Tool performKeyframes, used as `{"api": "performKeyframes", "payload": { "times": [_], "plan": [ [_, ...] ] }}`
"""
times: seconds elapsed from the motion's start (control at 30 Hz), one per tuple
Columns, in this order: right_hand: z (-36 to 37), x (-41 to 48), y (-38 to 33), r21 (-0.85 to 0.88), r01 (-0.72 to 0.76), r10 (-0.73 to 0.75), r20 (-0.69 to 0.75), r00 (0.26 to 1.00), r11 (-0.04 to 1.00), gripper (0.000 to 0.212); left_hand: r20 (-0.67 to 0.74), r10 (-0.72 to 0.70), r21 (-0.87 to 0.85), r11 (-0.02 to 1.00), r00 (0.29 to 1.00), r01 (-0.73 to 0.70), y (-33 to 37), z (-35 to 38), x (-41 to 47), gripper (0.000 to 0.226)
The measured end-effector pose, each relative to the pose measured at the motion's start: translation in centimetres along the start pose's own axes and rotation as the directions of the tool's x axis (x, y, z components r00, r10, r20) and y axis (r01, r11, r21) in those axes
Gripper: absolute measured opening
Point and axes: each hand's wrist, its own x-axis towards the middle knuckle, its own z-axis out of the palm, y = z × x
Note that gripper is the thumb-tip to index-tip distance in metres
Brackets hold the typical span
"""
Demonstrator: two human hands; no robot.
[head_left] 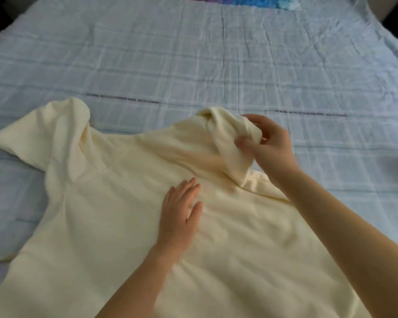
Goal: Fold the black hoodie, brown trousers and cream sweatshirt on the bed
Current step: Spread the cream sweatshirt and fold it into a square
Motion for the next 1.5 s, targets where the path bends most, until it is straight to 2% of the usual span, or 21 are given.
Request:
{"api": "performKeyframes", "payload": {
  "times": [0.07, 0.17, 0.23, 0.3, 0.33, 0.37, 0.43, 0.53, 0.6, 0.7, 0.73, 0.83, 0.9, 0.97, 1.07, 1.13, 1.17, 1.23, 1.33, 1.4, 1.5],
  "plan": [
    [-0.1, -4.3, -0.1, -0.066, 0.147, -0.144, 0.052, 0.988, 0.987, 0.046, -0.15, -0.113, -0.272, 0.96, 0.982, 0.069, 0.4, -2.9, -2.0, 0.038],
    [1.0, -11.7, 1.5, -0.18, 0.357, -0.329, 0.169, 0.929, 0.916, 0.052, -0.283, -0.163, -0.34, 0.938, 0.945, 0.059, 0.0, -8.3, -5.5, 0.039],
    [2.3, -16.8, 3.5, -0.298, 0.532, -0.427, 0.35, 0.834, 0.793, 0.047, -0.282, -0.222, -0.387, 0.917, 0.933, 0.101, -0.2, -11.5, -6.2, 0.043],
    [3.6, -20.7, 5.2, -0.429, 0.704, -0.433, 0.572, 0.697, 0.567, 0.037, -0.248, -0.22, -0.338, 0.932, 0.943, 0.129, -0.2, -13.2, -5.4, 0.047],
    [4.2, -22.0, 5.7, -0.471, 0.746, -0.396, 0.643, 0.655, 0.47, 0.036, -0.213, -0.186, -0.238, 0.962, 0.959, 0.133, -0.2, -13.4, -4.7, 0.052],
    [4.7, -22.9, 6.0, -0.494, 0.745, -0.35, 0.67, 0.655, 0.449, 0.039, -0.155, -0.157, -0.133, 0.982, 0.975, 0.137, -0.5, -13.1, -3.9, 0.057],
    [5.7, -23.8, 5.3, -0.489, 0.622, -0.304, 0.58, 0.755, 0.611, 0.038, 0.005, -0.188, 0.005, 0.982, 0.982, 0.188, -1.2, -11.8, -2.4, 0.064],
    [7.6, -22.9, 3.1, -0.455, 0.33, -0.254, 0.221, 0.942, 0.827, 0.024, 0.088, -0.223, 0.07, 0.973, 0.971, 0.218, -2.3, -10.1, -1.9, 0.05],
    [9.2, -21.2, 1.7, -0.482, 0.145, -0.13, 0.065, 0.989, 0.864, 0.042, 0.019, -0.188, -0.022, 0.982, 0.982, 0.189, -2.8, -10.3, -2.5, 0.033],
    [11.5, -19.5, 0.3, -0.554, -0.052, 0.157, 0.145, 0.977, 0.831, 0.087, 0.005, -0.166, -0.152, 0.975, 0.986, 0.165, -3.2, -12.0, -4.4, 0.025],
    [12.2, -19.9, 0.1, -0.594, -0.007, 0.15, 0.191, 0.97, 0.804, 0.084, 0.024, -0.169, -0.201, 0.965, 0.985, 0.171, -3.5, -12.8, -5.4, 0.024],
    [13.3, -23.2, -0.3, -0.553, 0.258, -0.082, 0.323, 0.943, 0.792, 0.046, 0.069, -0.261, -0.386, 0.883, 0.963, 0.267, -4.9, -15.4, -8.0, 0.038],
    [13.0, -25.3, -0.4, -0.422, 0.227, -0.095, 0.311, 0.946, 0.878, 0.036, 0.152, -0.378, -0.449, 0.796, 0.913, 0.405, -6.0, -16.9, -9.2, 0.061],
    [12.8, -26.8, 0.3, -0.392, 0.158, -0.082, 0.204, 0.976, 0.907, 0.037, 0.279, -0.411, -0.51, 0.703, 0.868, 0.496, -6.4, -17.6, -10.1, 0.066],
    [13.5, -28.5, 0.3, -0.602, 0.104, -0.213, -0.112, 0.971, 0.792, 0.048, 0.267, -0.296, -0.432, 0.814, 0.917, 0.389, -6.2, -17.8, -10.5, 0.059],
    [15.0, -29.7, -0.2, -0.624, 0.147, -0.325, -0.181, 0.928, 0.768, 0.047, 0.223, -0.294, -0.463, 0.807, 0.929, 0.367, -5.6, -17.6, -9.6, 0.051],
    [15.8, -30.2, -0.4, -0.627, 0.175, -0.34, -0.154, 0.928, 0.759, 0.051, 0.225, -0.318, -0.559, 0.732, 0.921, 0.39, -5.1, -17.5, -9.1, 0.046],
    [17.2, -30.4, -0.4, -0.638, 0.186, -0.304, -0.079, 0.95, 0.747, 0.057, 0.277, -0.333, -0.692, 0.581, 0.901, 0.428, -3.9, -17.0, -8.6, 0.042],
    [17.8, -28.6, -0.4, -0.431, 0.028, -0.146, -0.243, 0.959, 0.902, 0.015, 0.305, -0.235, -0.67, 0.635, 0.923, 0.383, -2.8, -16.1, -8.0, 0.044],
    [16.7, -27.1, 0.0, -0.178, -0.069, 0.005, -0.34, 0.94, 0.982, 0.032, 0.337, -0.173, -0.649, 0.67, 0.925, 0.361, -2.5, -15.7, -7.5, 0.05],
    [14.5, -25.4, 0.0, 0.015, -0.068, 0.069, -0.32, 0.945, 0.998, 0.015, 0.393, -0.133, -0.497, 0.802, 0.91, 0.332, -2.4, -14.9, -6.6, 0.06]
  ]
}}
